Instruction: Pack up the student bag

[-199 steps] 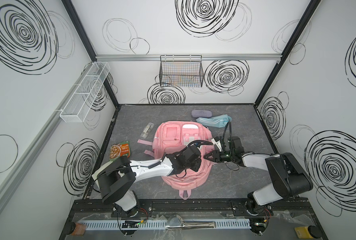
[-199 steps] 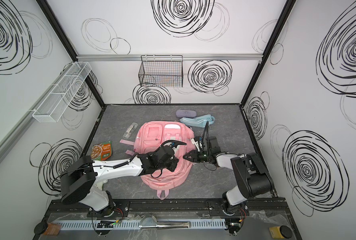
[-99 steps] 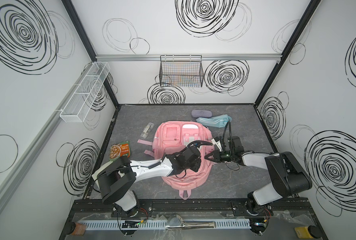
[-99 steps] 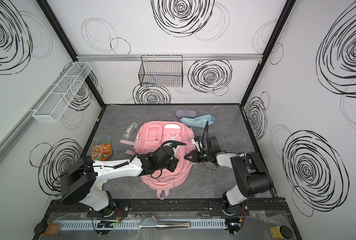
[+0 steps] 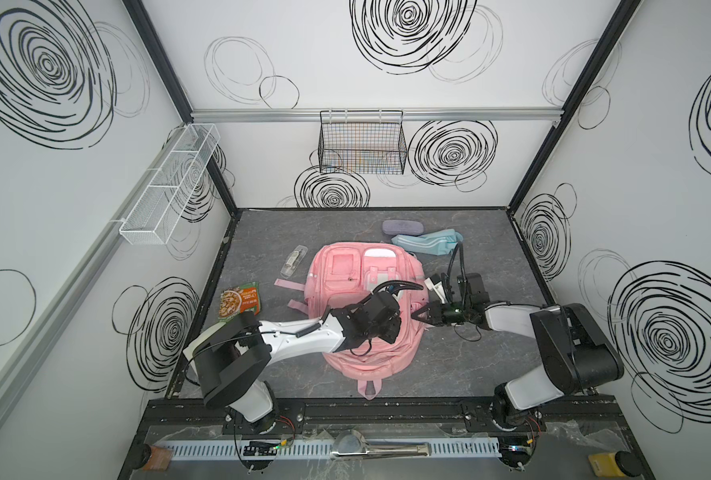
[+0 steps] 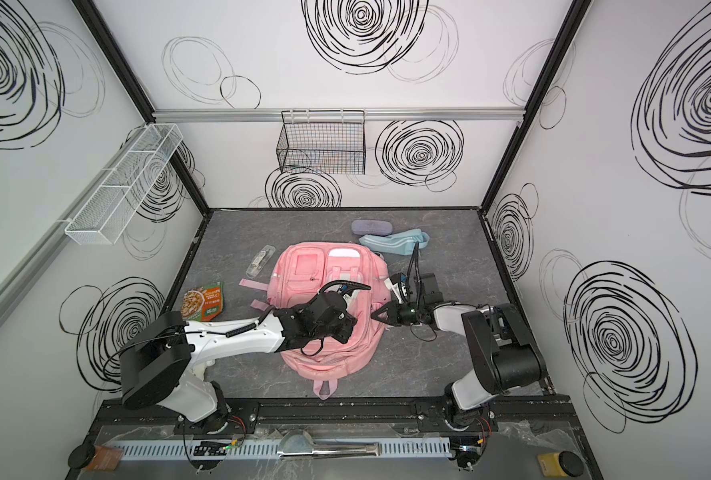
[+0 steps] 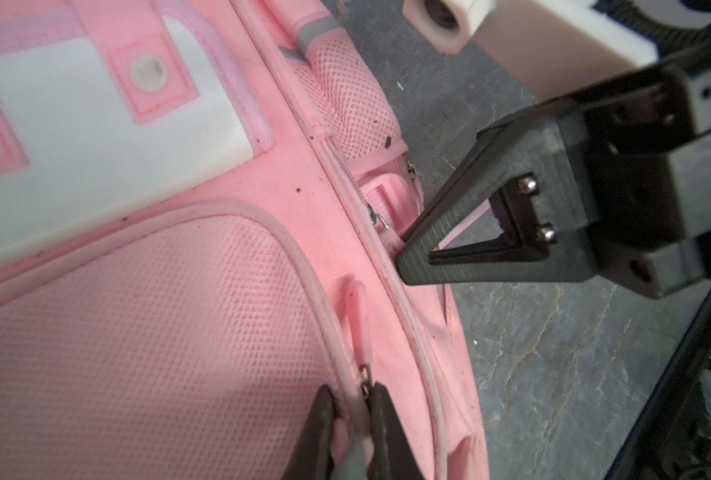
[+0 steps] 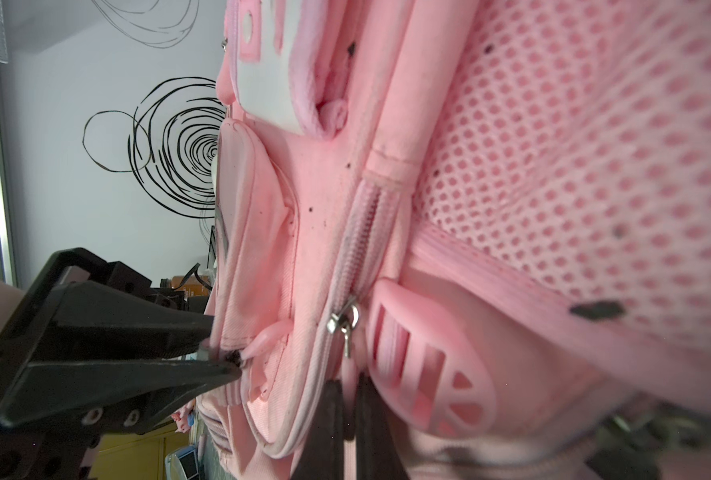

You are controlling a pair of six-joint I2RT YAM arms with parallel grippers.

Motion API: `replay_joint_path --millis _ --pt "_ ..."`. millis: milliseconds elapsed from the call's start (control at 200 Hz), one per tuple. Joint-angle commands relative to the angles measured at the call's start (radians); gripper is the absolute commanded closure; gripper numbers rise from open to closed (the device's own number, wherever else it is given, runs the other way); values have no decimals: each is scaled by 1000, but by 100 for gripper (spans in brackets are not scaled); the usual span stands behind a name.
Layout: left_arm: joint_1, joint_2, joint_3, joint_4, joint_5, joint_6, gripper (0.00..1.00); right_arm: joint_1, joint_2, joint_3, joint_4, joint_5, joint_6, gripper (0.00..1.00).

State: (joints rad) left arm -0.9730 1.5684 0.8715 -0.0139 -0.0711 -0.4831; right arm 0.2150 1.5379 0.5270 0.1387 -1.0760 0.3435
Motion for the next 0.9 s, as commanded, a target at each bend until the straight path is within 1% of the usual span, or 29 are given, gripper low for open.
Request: replay_joint_path --millis 0,105,205,290,370,500,715,895 --pt "16 -33 8 31 13 -37 100 8 -28 16 -43 41 -20 100" --pt "22 -42 24 33 23 -39 100 23 -59 21 -71 112 -19 100" --pt "22 -51 31 35 27 -39 100 49 -75 21 -56 194 6 100" --pt "22 -50 23 45 34 -47 100 79 -64 30 -32 235 23 100" --pt "29 -47 9 61 37 -67 100 111 -50 58 -48 272 22 100" --pt "51 -58 -2 71 19 -122 100 155 -86 92 -129 372 5 100" --pt "97 -139 -9 117 -36 -228 100 198 -209 113 -301 537 -32 100" --pt "126 -163 21 124 -66 -272 100 242 -287 133 -389 607 -49 100"
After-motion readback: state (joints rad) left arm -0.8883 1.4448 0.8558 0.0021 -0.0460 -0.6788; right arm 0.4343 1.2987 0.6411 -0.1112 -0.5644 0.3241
